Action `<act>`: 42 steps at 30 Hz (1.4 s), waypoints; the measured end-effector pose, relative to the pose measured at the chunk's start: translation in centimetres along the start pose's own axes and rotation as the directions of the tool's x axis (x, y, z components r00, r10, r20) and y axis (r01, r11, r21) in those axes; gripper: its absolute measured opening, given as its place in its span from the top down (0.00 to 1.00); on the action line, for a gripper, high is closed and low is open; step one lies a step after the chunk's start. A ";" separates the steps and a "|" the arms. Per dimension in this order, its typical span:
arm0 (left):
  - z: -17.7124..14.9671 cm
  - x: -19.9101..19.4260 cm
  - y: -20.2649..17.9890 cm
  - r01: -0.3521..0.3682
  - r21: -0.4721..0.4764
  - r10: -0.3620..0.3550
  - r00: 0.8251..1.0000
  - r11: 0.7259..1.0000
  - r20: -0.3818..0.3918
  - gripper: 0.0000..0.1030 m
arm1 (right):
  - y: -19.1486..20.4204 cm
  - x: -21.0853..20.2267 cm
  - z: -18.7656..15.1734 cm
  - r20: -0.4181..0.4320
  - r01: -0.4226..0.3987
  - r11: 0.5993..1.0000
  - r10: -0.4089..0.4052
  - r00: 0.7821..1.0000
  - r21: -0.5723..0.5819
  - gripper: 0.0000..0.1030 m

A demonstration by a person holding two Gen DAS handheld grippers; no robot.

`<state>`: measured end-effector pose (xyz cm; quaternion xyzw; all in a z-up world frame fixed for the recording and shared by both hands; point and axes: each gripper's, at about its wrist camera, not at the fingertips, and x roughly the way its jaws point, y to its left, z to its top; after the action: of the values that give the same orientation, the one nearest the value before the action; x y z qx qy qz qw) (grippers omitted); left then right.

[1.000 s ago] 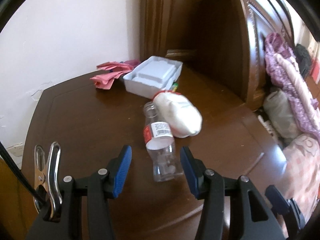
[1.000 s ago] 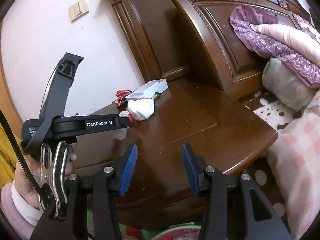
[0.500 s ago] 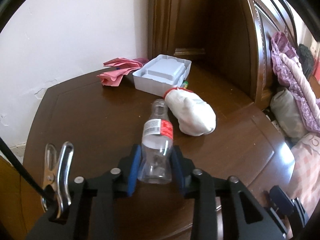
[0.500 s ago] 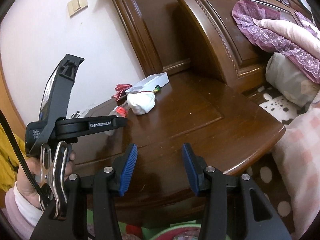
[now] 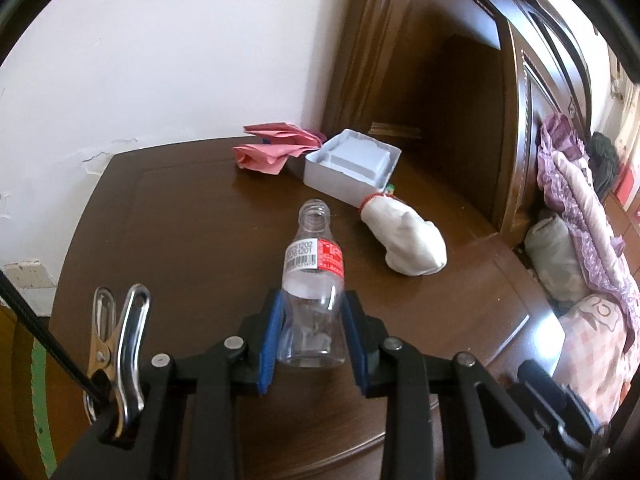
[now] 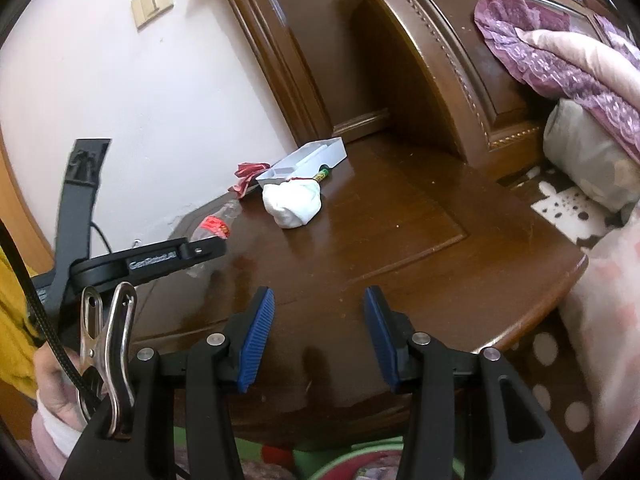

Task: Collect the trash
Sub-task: 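Reach the right tool to the white cloth bundle and close on it while the left tool holds the bottle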

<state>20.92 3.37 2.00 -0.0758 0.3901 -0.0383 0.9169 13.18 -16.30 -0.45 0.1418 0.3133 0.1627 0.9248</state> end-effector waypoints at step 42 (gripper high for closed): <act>0.1 -0.3 5.5 0.044 -0.147 -0.047 0.999 0.988 -0.019 0.69 | 2.0 12.8 6.9 -0.232 0.074 0.976 -0.122 0.965 -0.206 0.60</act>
<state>20.86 8.81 1.36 -0.1517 0.4003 -0.0313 0.9032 26.67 -10.59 -1.25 0.0132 0.4135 0.1626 0.8958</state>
